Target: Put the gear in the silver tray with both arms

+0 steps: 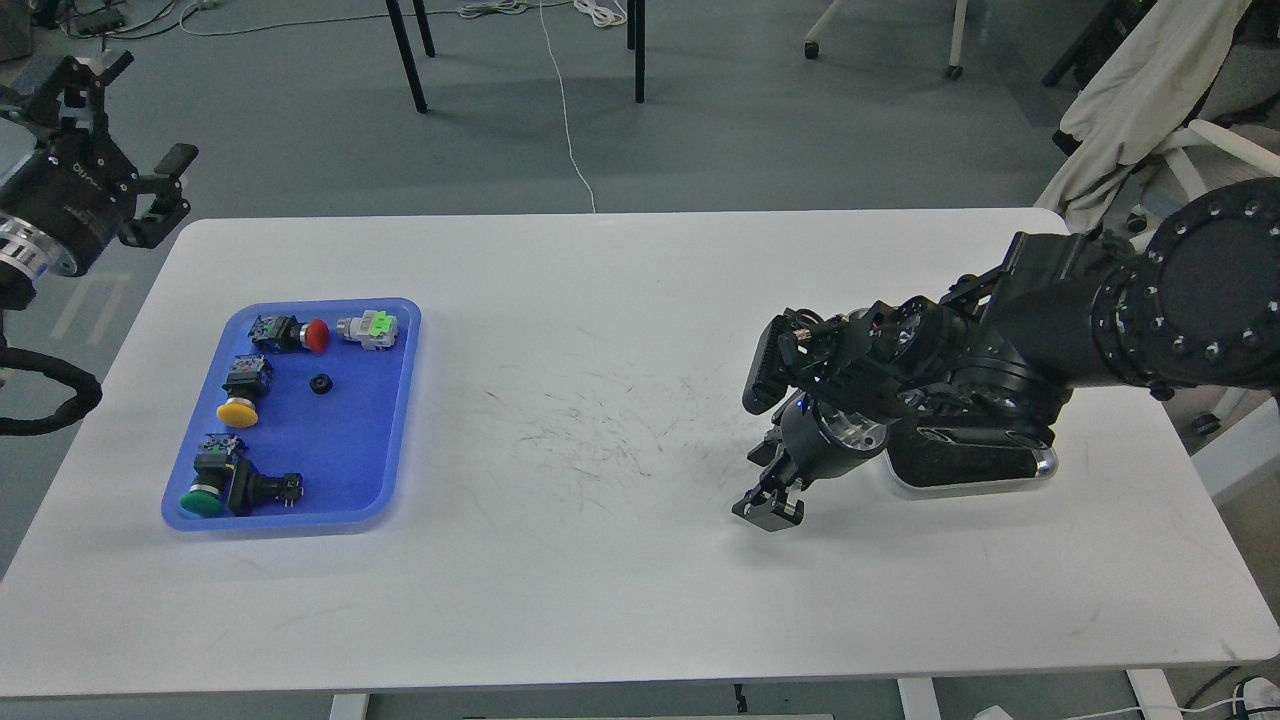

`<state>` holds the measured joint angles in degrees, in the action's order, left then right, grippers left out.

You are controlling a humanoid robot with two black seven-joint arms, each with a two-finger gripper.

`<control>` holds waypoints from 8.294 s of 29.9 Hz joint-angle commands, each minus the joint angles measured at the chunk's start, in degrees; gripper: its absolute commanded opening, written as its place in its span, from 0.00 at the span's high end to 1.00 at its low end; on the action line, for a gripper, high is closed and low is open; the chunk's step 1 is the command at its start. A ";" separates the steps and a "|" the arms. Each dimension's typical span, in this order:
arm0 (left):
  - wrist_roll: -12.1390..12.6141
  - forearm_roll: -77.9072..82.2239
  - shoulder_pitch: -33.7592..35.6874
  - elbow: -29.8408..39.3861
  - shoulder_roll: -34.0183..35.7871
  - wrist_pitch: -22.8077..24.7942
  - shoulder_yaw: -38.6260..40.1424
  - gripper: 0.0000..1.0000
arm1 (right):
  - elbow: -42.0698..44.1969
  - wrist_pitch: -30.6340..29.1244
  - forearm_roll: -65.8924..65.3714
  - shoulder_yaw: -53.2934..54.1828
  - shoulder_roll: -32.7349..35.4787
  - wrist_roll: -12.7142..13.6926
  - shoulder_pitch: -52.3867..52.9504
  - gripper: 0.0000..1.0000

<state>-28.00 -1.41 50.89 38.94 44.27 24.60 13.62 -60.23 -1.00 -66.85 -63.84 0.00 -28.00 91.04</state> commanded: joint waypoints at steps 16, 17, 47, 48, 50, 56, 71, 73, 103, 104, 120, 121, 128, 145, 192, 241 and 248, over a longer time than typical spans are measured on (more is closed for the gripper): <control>0.00 0.00 -0.09 0.00 0.11 0.01 0.00 0.02 | 0.03 -0.15 -0.29 -0.75 0.00 0.00 -0.33 0.55; 0.00 0.00 -0.09 0.00 0.11 0.01 0.00 0.02 | 0.12 -0.15 -0.38 -0.84 0.00 0.00 -0.33 0.57; 0.00 -0.09 -0.18 0.00 1.78 0.27 0.00 0.02 | 0.20 -0.32 -0.21 -1.11 0.00 0.00 -0.51 0.81; 0.00 0.00 -0.18 0.00 1.78 0.36 0.00 0.02 | 0.12 -0.32 -0.21 -1.11 0.00 0.00 -0.51 0.82; 0.00 -0.09 -0.18 0.08 1.87 0.36 0.00 0.02 | 0.12 -0.32 -0.21 -1.19 0.00 0.00 -0.42 0.87; 0.00 0.00 -0.18 0.08 1.78 0.27 0.00 0.02 | 0.47 -0.32 -0.29 -1.11 0.00 0.00 -0.33 0.98; 0.00 0.00 -0.53 0.08 1.69 0.18 0.00 0.02 | 6.00 -1.55 0.93 -0.49 1.22 0.00 3.71 0.98; 0.00 0.00 -0.44 0.08 1.61 0.10 0.00 0.02 | 5.92 -1.55 1.11 -0.49 4.64 0.00 4.06 0.98; 0.00 0.09 -0.53 0.70 1.34 -0.17 -0.17 0.02 | 6.35 -0.06 -4.69 1.26 27.51 0.00 -7.80 0.98; 0.00 0.09 -0.53 0.70 1.43 -0.17 -0.17 0.02 | 6.70 -0.06 -4.69 1.61 27.51 0.00 -7.98 0.98; 0.00 0.09 -0.62 0.70 1.61 -0.17 -0.17 0.02 | 9.17 -0.06 -4.51 3.02 26.98 0.00 -10.27 0.83; 0.00 0.09 -0.62 0.70 1.61 -0.17 -0.17 0.02 | 9.17 -0.06 -4.51 3.02 26.98 0.00 -10.27 0.83; 0.00 0.09 -0.70 0.70 1.69 -0.17 -0.17 0.02 | 8.99 -0.23 -3.90 5.30 26.98 0.00 -10.18 0.67; 0.00 0.26 -1.85 0.79 1.69 -0.08 -0.70 0.02 | 9.08 -1.38 14.62 20.06 32.61 0.00 -8.51 0.14; 0.40 54.74 3.16 12.74 -1.56 -23.80 -22.14 0.03 | 8.64 2.40 57.98 64.20 44.91 0.00 -24.77 0.11; 0.00 73.65 -2.73 -10.37 -13.34 -24.87 -25.31 0.42 | 8.20 2.40 57.89 63.76 45.00 0.00 -24.68 0.10; 0.00 73.83 -2.81 -11.78 -13.51 -24.87 -25.31 0.53 | 8.20 2.32 57.89 63.93 45.00 0.00 -24.68 0.10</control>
<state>-28.00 72.32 48.11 27.69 30.78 -0.26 -11.69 -52.02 1.35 -8.97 0.01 45.00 -28.00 66.37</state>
